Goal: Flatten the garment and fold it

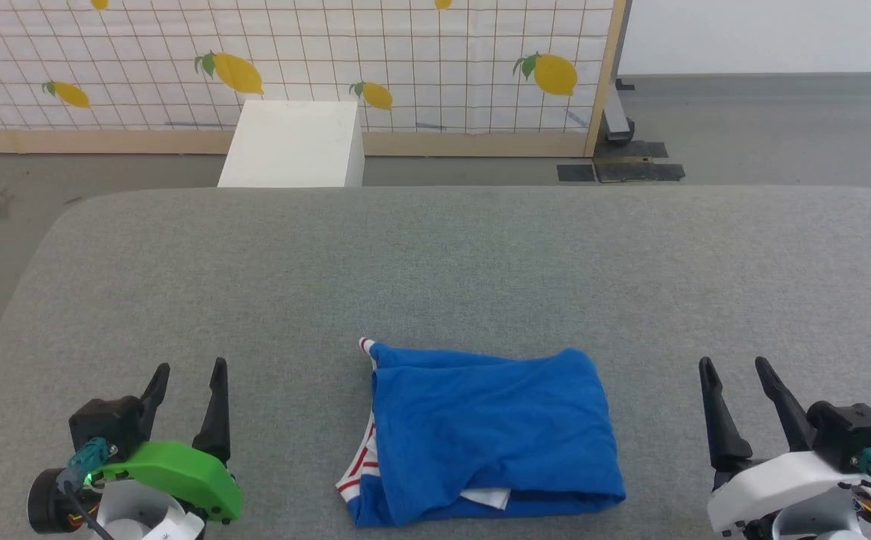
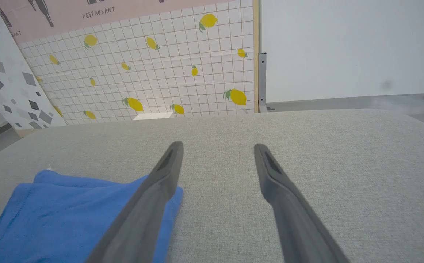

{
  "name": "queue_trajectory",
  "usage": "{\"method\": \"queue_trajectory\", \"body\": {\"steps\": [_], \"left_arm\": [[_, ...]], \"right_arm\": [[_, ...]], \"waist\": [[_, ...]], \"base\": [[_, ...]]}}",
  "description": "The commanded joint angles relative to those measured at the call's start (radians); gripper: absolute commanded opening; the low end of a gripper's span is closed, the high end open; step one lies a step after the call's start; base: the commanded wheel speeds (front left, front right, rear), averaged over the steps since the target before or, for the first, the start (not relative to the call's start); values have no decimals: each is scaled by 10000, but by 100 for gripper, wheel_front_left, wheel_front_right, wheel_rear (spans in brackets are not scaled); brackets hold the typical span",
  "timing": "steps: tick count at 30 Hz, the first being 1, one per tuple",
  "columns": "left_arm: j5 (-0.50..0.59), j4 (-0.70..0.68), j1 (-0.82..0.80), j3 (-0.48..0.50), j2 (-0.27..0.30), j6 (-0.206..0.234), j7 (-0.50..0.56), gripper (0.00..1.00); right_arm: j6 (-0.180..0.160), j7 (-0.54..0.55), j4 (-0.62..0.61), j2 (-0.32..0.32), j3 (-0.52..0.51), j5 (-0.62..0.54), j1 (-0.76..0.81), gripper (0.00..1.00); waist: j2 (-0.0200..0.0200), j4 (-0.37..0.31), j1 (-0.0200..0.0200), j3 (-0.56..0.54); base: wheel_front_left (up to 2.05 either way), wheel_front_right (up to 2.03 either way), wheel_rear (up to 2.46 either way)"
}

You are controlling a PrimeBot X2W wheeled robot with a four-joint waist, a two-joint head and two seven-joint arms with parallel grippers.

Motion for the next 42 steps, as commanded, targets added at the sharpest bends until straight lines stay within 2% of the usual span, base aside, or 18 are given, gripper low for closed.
{"method": "queue_trajectory", "body": {"steps": [1, 11, 15, 21, 33, 36, 42], "left_arm": [[69, -43, -103, -23, 76, 34, 12, 100], [-22, -85, -84, -44, 77, 44, -13, 100], [-51, -151, -52, -41, 73, 81, -33, 100], [-98, -274, -48, -7, 90, 133, -56, 100], [-5, -712, -299, -43, 117, 254, -98, 100], [35, -832, -424, -88, 64, 281, -127, 100], [121, -929, -702, -189, -65, 288, -225, 100]], "right_arm": [[-11, 32, -32, 21, 0, -77, 107, 100], [-11, 146, 4, 23, 27, -73, 63, 100], [-11, 585, -47, -24, 64, -23, -112, 100], [-11, 2750, -104, -529, 675, 450, -1105, 100], [-11, 9214, 322, -1534, 2679, 1268, -3456, 100], [-11, 10302, 503, -1684, 3115, 1252, -3795, 100], [-11, 11308, 912, -1835, 3751, 1153, -4107, 100]], "waist": [[0, 1, 0, 1], [0, -4, 0, -26], [0, -20, 0, -14], [0, -60, 0, 96], [0, 318, 0, 865], [0, 490, 0, 1148], [0, 798, 0, 1613]], "base": [[0, 0, 0], [0, 0, 0], [0, 0, 0], [0, 0, 0], [0, 0, 0], [0, 0, 0], [0, 0, 0]]}}
